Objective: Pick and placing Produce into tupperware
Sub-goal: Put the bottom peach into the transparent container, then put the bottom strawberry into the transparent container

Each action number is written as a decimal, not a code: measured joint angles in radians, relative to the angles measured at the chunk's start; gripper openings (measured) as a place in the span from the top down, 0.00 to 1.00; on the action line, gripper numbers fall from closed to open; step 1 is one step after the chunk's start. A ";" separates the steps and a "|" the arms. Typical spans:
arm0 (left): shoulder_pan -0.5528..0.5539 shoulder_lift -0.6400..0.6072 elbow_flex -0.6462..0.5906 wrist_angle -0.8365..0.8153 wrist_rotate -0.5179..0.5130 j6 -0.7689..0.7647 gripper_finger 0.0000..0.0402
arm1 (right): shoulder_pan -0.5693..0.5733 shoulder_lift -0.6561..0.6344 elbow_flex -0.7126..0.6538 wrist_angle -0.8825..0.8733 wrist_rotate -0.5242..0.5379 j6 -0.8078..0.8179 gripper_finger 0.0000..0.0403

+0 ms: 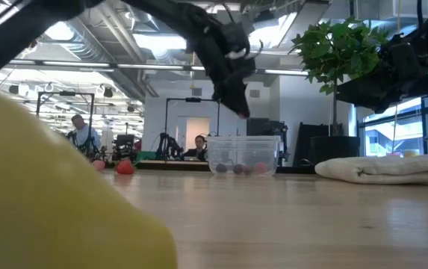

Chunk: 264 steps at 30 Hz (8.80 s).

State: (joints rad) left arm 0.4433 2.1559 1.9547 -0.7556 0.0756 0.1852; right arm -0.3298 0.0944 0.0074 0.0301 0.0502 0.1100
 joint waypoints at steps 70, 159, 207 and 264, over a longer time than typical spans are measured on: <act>0.030 0.151 -0.001 -0.075 -0.063 -0.044 0.77 | 0.000 0.000 0.000 -0.001 0.000 -0.006 0.52; 0.052 -0.604 -0.907 -0.129 -0.046 0.208 0.46 | 0.000 0.028 0.000 0.000 0.000 0.016 0.52; 0.025 -0.578 -1.137 0.194 -0.116 0.136 0.52 | 0.000 0.028 0.000 0.000 0.001 0.012 0.52; 0.009 -0.526 -0.880 0.066 0.045 0.024 0.69 | 0.000 0.028 0.000 0.000 0.001 0.012 0.52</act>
State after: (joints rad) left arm 0.4519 1.6299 1.0751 -0.6899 0.1210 0.2096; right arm -0.3301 0.1226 0.0071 0.0306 0.0509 0.1223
